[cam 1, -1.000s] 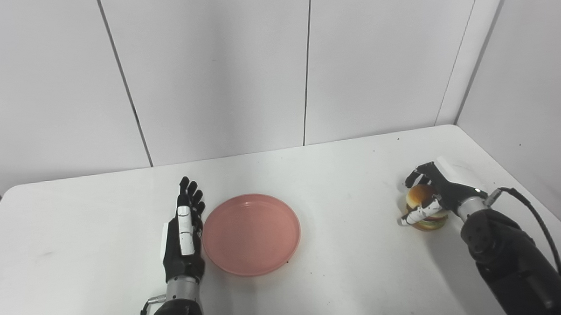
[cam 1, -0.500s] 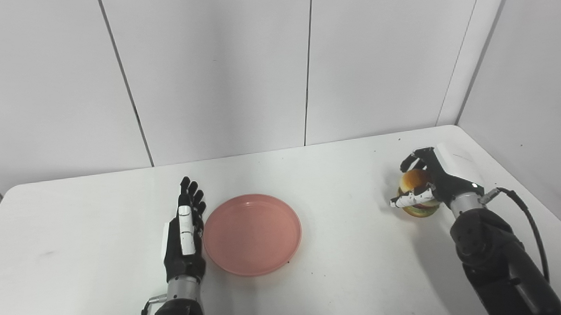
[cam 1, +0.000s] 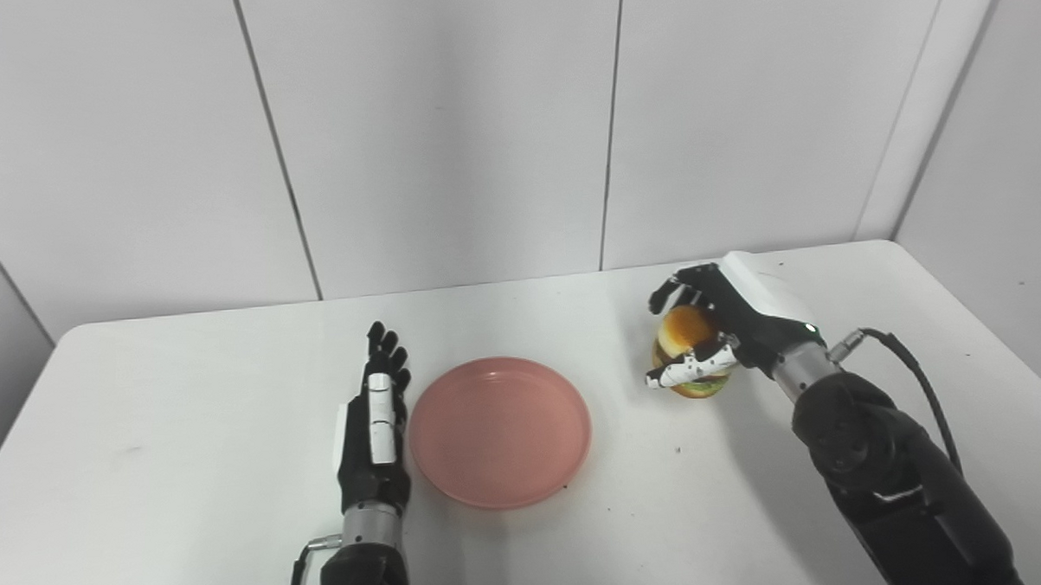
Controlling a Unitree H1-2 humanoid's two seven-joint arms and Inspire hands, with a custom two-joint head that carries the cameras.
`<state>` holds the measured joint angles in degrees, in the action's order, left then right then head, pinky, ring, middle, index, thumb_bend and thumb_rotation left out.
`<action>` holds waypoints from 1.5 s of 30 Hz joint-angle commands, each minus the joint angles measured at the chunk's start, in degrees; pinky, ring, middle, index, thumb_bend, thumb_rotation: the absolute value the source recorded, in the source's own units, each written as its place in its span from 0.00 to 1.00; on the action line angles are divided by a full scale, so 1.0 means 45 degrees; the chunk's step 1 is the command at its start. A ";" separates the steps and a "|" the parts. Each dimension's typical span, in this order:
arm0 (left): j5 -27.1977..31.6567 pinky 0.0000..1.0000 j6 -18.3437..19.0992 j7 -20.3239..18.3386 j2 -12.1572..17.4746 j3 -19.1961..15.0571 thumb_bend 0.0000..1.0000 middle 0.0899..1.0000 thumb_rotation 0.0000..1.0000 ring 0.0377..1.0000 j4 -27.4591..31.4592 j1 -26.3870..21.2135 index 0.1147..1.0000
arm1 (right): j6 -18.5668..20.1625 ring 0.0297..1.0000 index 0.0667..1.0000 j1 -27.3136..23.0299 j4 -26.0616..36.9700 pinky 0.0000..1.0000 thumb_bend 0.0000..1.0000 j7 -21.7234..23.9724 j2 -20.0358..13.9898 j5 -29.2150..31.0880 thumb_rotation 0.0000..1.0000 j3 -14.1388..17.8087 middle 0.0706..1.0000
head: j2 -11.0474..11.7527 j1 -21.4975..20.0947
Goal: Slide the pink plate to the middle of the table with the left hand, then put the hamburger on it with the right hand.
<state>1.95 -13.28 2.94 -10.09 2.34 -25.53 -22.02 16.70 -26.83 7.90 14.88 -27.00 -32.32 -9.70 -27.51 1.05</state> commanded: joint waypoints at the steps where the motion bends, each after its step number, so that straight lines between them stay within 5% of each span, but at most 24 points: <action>1: -0.0144 1.00 -0.0389 0.0133 -0.0277 0.0076 0.70 1.00 1.00 0.99 -0.0875 0.0791 1.00 | -0.0516 0.28 0.48 -0.0789 0.0560 0.23 0.52 0.0199 0.0117 0.0099 0.00 -0.0203 0.37 | 0.0016 0.0391; 13: -0.0576 0.99 -0.0262 0.0563 -0.0560 0.0211 0.68 0.98 1.00 0.98 -0.0850 0.0763 0.99 | -0.1443 0.25 0.47 -0.2163 -0.0687 0.19 0.52 0.0720 0.1486 -0.0547 0.00 -0.2161 0.35 | -0.0040 0.1426; 22: -0.0850 0.99 -0.0453 0.0835 -0.0614 0.0378 0.65 0.98 1.00 0.98 -0.1128 0.0592 0.99 | -0.2419 0.28 0.47 -0.2355 -0.2411 0.23 0.52 0.0327 0.2180 -0.0961 0.00 -0.2976 0.37 | -0.0052 0.1709; 40: -0.0768 1.00 -0.0608 0.0909 -0.0720 0.0490 0.64 1.00 1.00 1.00 -0.1349 0.0431 1.00 | -0.4735 0.32 0.47 -0.2341 -0.5941 0.26 0.52 -0.1862 0.2868 -0.1328 0.00 -0.3105 0.38 | -0.0080 0.2098; 45: -0.0889 1.00 -0.0673 0.0997 -0.0682 0.0527 0.64 1.00 1.00 1.00 -0.1400 0.0422 1.00 | -0.5016 0.49 0.49 -0.2195 -0.5870 0.40 0.52 -0.2407 0.2802 -0.1537 0.03 -0.3121 0.46 | -0.0054 0.2088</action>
<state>-1.53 -14.63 7.33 -12.32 4.45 -28.55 -23.34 -3.40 -35.24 -19.41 5.93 -14.22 -38.82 -24.05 -27.69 10.37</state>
